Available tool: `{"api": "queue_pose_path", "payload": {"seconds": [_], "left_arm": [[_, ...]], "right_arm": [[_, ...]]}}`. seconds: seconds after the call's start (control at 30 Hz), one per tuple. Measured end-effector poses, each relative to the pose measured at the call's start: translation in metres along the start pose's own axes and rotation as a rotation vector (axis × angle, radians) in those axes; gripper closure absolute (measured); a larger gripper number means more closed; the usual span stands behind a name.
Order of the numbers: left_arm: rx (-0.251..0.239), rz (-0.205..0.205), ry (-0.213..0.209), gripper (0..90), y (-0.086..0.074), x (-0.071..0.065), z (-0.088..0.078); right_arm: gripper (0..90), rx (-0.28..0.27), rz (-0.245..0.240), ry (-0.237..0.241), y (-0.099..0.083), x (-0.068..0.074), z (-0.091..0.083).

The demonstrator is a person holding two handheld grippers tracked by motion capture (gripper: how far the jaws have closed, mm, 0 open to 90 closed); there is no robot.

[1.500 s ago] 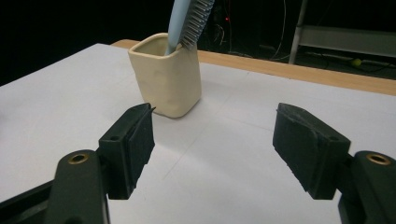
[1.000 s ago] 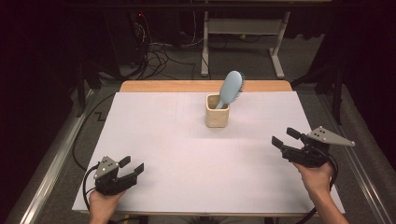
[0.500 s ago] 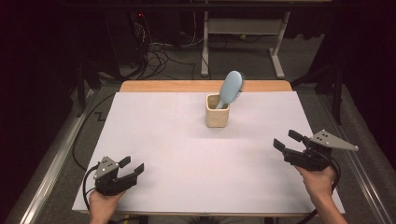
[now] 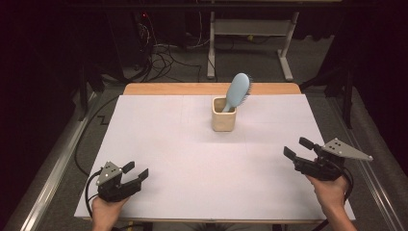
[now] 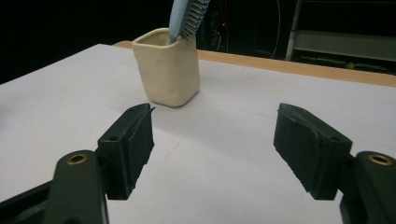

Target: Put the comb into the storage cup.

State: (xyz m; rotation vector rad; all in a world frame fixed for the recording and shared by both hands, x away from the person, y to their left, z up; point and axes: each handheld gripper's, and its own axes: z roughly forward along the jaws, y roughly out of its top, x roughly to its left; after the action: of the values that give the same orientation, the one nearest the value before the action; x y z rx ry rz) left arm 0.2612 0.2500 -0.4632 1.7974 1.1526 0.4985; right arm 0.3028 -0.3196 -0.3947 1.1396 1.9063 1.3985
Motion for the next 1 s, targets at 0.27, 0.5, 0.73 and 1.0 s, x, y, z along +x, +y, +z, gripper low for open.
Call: {"api": "queue_pose_path", "payload": {"seconds": [0.27, 0.5, 0.73, 1.0], "left_arm": [[-0.004, -0.001, 0.0, 37.2, 0.0, -0.001, -0.001], [-0.005, -0.001, -0.001, 37.3, 0.0, -0.001, -0.001], [-0.004, -0.002, -0.002, 37.3, 0.0, -0.001, -0.001], [-0.006, -0.003, -0.001, 37.3, 0.0, -0.001, -0.002]], "right_arm": [[28.9, -0.005, 0.006, -0.005, -0.003, -0.001, -0.005], [28.9, -0.006, 0.018, -0.011, -0.008, -0.002, -0.009], [28.9, -0.008, 0.025, -0.019, -0.013, -0.005, -0.013], [28.9, -0.006, 0.033, -0.028, -0.018, -0.007, -0.016]]}}
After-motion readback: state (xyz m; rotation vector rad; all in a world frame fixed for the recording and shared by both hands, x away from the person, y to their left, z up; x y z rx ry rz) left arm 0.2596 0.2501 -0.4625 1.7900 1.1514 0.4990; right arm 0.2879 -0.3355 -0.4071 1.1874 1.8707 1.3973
